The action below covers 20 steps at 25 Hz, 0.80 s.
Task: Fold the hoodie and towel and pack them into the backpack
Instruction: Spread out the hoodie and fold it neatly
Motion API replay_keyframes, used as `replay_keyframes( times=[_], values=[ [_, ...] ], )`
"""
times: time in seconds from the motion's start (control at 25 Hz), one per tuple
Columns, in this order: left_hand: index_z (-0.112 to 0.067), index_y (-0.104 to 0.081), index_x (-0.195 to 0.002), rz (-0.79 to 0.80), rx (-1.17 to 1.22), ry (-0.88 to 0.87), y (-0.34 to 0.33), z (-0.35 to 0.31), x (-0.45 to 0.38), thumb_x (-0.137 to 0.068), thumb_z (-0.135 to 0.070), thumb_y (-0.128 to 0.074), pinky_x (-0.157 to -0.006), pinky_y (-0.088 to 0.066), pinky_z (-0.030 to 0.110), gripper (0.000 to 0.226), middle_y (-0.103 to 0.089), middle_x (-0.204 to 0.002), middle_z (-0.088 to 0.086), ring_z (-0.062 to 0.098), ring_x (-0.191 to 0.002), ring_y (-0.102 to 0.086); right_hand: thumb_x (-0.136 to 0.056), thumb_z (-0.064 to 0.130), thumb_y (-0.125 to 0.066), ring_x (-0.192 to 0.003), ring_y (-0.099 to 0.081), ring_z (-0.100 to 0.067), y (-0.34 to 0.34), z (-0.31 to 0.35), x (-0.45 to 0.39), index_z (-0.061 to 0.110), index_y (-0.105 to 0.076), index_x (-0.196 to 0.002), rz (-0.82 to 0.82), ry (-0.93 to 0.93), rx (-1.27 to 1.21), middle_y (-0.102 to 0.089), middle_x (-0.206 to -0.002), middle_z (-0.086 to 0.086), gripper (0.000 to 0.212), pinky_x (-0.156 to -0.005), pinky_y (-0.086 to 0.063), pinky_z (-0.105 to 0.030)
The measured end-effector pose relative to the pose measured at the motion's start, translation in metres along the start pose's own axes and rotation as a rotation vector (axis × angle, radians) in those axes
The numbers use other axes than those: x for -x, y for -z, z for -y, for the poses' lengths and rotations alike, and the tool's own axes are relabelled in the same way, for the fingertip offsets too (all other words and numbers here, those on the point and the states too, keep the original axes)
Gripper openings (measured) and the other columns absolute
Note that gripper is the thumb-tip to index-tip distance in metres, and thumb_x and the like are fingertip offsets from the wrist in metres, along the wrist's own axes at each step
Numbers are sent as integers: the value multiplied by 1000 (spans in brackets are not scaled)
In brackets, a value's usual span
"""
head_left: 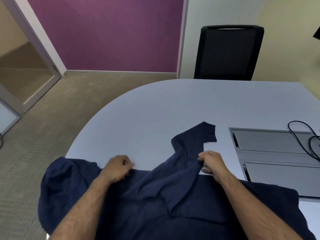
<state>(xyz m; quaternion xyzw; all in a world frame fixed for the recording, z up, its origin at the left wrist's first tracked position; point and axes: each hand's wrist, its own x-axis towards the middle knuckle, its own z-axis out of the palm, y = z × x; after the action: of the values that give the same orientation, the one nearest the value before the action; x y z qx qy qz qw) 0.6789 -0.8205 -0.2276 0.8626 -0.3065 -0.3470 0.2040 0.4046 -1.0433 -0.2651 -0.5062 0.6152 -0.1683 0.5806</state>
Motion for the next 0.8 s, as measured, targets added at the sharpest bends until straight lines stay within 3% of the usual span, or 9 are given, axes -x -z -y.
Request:
replay_keyframes(
  times=[0.04, 0.08, 0.2, 0.24, 0.32, 0.44, 0.56, 0.68, 0.8],
  values=[
    [-29, -63, -89, -138, -64, -58, 9, 12, -5, -89, -27, -59, -80, -59, 43, 5, -71, -89, -8, 16, -81, -67, -77, 6, -54, -73, -56, -19, 0, 1, 1, 11, -64, -81, -46, 40, 19, -63, -84, -3, 12, -63, -52, -33],
    [-35, -61, -96, -185, -138, -103, 19, 24, -8, -83, -20, -57, -88, -55, 42, 20, -67, -102, -13, 15, -95, -63, -76, 7, -51, -73, -56, -20, 0, 1, 4, 11, -60, -80, -101, 110, 85, -63, -83, -1, 11, -65, -52, -34],
    [-42, -52, -129, 66, -550, -231, 36, 49, -11, -71, -12, -53, -106, -38, 39, 65, -50, -131, -20, 13, -125, -44, -80, 7, -58, -98, -59, -21, 1, -15, 19, 17, -61, -101, -231, 417, 432, -64, -105, 3, 24, -82, -46, -32],
    [-42, -53, -131, 93, -644, -285, 36, 53, -11, -73, -13, -53, -104, -38, 36, 65, -51, -131, -21, 12, -124, -45, -84, 13, -61, -110, -56, -21, 1, -28, 24, 16, -60, -114, -245, 531, 543, -62, -118, 2, 30, -90, -46, -34],
    [-42, -60, -123, -20, -686, -308, 34, 55, -14, -84, -15, -50, -93, -43, 30, 48, -59, -123, -20, 10, -115, -52, -94, 34, -54, -129, -48, -25, 1, -59, 27, 13, -53, -132, -244, 687, 784, -55, -138, -5, 44, -108, -40, -42],
    [-34, -62, -110, -151, -825, -213, 30, 52, -21, -91, -12, -43, -75, -44, 27, 35, -62, -106, -13, 12, -96, -58, -96, 57, -28, -146, -29, -27, 4, -90, 23, 11, -43, -146, -254, 669, 1093, -41, -153, -10, 69, -120, -16, -50],
    [-31, -61, -99, -209, -958, -138, 27, 55, -23, -86, -9, -43, -70, -37, 28, 32, -60, -89, -11, 13, -82, -55, -92, 65, -11, -151, -15, -27, 7, -87, 18, 11, -31, -153, -243, 564, 1146, -27, -160, -13, 83, -122, -6, -50],
    [-36, -65, -106, -182, -918, -143, 31, 58, -26, -81, -12, -47, -84, -38, 31, 39, -65, -99, -13, 14, -97, -55, -91, 65, -9, -151, -12, -25, 5, -86, 16, 13, -27, -154, -221, 557, 1123, -21, -162, -11, 83, -122, -3, -46],
    [-31, -63, -123, -246, -693, -286, 26, 40, -32, -76, -12, -54, -98, -37, 34, 52, -66, -118, -11, 18, -113, -52, -95, 51, -27, -142, -36, -25, 7, -78, 18, 13, -47, -143, -284, 587, 821, -42, -152, -10, 65, -119, -21, -45]
  ],
)
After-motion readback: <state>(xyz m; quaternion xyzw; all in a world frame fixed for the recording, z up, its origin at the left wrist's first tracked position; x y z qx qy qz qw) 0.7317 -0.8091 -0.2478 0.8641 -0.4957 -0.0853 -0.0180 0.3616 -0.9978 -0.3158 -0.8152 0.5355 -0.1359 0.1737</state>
